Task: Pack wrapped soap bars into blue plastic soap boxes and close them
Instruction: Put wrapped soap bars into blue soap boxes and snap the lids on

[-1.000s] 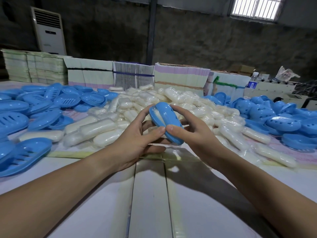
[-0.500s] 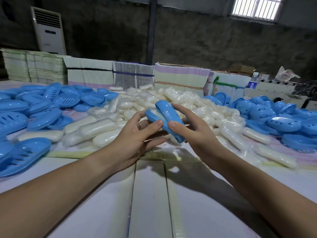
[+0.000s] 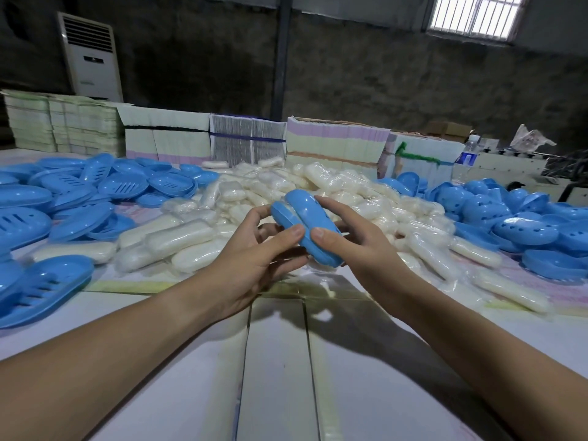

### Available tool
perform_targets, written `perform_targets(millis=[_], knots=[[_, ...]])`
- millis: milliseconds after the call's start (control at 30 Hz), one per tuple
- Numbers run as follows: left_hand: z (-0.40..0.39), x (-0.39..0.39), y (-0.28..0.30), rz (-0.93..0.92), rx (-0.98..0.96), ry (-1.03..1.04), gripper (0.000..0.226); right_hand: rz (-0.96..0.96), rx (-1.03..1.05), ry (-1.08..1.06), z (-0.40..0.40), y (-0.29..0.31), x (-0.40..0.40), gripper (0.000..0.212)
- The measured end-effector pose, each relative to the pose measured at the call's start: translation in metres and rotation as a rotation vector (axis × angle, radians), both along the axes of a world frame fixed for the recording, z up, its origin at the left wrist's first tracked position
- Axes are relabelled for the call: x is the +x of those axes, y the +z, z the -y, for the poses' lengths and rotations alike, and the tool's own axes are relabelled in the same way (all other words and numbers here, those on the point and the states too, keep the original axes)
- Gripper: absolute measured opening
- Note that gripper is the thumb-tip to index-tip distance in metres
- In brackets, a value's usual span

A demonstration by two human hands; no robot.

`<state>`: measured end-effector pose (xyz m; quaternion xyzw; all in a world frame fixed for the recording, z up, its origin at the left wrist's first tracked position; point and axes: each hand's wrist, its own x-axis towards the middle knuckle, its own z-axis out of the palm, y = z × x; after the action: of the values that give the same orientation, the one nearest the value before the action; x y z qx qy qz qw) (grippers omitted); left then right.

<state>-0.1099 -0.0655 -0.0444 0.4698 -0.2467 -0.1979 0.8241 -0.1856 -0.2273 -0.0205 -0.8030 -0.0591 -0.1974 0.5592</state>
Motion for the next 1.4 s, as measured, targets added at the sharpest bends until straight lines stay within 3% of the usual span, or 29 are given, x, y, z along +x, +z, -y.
perform_targets(millis=[233,533,733,900,1100,1267,1400], knots=[[-0.002,-0.001,-0.002,0.044,0.076,-0.023,0.063,0.002,-0.054,0.005,-0.003,0.002,-0.003,0.047],[-0.002,0.000,-0.002,0.133,0.147,-0.132,0.052,0.004,-0.142,0.019,0.002,-0.001,0.000,0.042],[-0.007,0.001,-0.005,0.241,0.323,-0.118,0.055,-0.009,-0.334,0.017,0.008,-0.004,0.001,0.046],[-0.011,0.002,-0.006,0.296,0.394,-0.116,0.037,-0.048,-0.502,0.011,0.014,-0.006,0.001,0.053],[-0.015,0.006,-0.004,0.261,0.428,-0.220,0.034,-0.048,-0.638,0.000,0.014,-0.009,0.000,0.046],[-0.011,0.005,0.000,0.149,0.228,-0.235,0.044,0.080,-0.589,-0.076,0.010,-0.007,0.001,0.070],[-0.007,0.005,0.000,0.249,0.321,-0.121,0.051,0.151,-0.616,-0.162,0.006,-0.006,0.001,0.080]])
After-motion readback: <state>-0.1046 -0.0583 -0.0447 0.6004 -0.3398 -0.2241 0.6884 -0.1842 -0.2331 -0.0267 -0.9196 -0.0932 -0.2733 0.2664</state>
